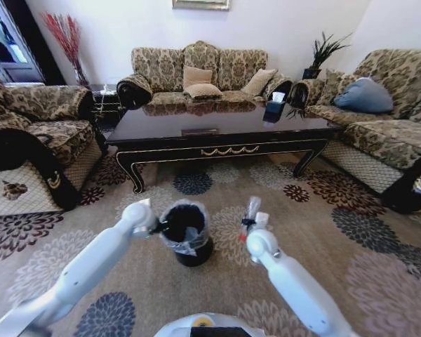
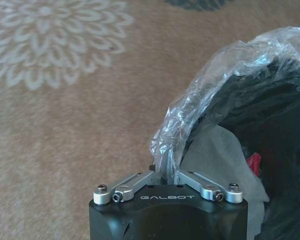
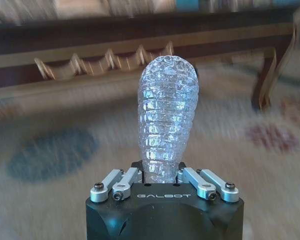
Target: Move to the front of the table and pick up the trash from the floor, then place it into the trash bin.
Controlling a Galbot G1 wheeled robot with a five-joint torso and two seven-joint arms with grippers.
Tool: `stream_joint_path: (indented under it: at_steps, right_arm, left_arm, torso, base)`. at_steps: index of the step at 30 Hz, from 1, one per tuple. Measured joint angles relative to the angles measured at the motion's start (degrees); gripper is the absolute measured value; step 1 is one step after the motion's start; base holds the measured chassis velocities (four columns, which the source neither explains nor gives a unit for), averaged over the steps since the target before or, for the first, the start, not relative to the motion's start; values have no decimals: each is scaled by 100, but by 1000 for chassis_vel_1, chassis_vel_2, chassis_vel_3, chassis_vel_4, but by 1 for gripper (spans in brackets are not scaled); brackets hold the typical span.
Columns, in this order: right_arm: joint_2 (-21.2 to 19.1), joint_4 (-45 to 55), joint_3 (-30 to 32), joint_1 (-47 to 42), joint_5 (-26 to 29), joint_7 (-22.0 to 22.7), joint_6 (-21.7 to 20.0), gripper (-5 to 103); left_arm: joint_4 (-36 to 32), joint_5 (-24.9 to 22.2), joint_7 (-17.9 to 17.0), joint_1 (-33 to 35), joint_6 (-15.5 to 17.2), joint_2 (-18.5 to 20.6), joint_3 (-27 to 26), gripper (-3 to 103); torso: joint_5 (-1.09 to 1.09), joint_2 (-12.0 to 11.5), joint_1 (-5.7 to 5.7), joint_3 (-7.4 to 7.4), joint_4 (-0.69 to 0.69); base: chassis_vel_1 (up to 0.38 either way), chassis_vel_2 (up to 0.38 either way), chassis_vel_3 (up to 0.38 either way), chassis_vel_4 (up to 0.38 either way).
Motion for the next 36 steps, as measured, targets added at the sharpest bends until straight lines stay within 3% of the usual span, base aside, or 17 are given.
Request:
stream_joint_path:
  at_steps: [5,11,20,25,28,36]
  right_arm:
    - [-313,547,113,-208,-710,-652,580,25]
    - [-509,1051,111,-387,-970,-1193,1088,25]
    - [-369,1404,50,-1063,-1213,-2056,1930,25]
    - [-302,1325,9,-1230,-1505,-2319,2140,22]
    - [-265,1298,3,-1292,-1510,-2379,2196,27]
    - [-91,1278,-32,-1540,-1465,-2411,2177,64]
  left_arm:
    - [180,-19,-71,-467,-32,-291,646,0]
    - [391,-21,-124,-826,-52,-578,1062,0]
    - [618,-41,-199,-1207,-109,-1016,1368,0]
    - [656,-44,-223,-1249,-114,-1090,1424,0]
    - [656,-42,-224,-1242,-118,-1105,1415,0]
    - [636,-20,-236,-1189,-122,-1076,1360,0]
  torso:
    - [-1,0,0,0,1]
    - [-3,0,0,0,2]
    - [-2,0,0,0,-1]
    - [-3,0,0,0,2]
    - [-4,0,0,0,2]
    - [-3,0,0,1,1]
  base:
    - [0,0,0,0]
    - [0,0,0,0]
    - [0,0,0,0]
    - [0,0,0,0]
    - [0,0,0,0]
    - [0,0,0,0]
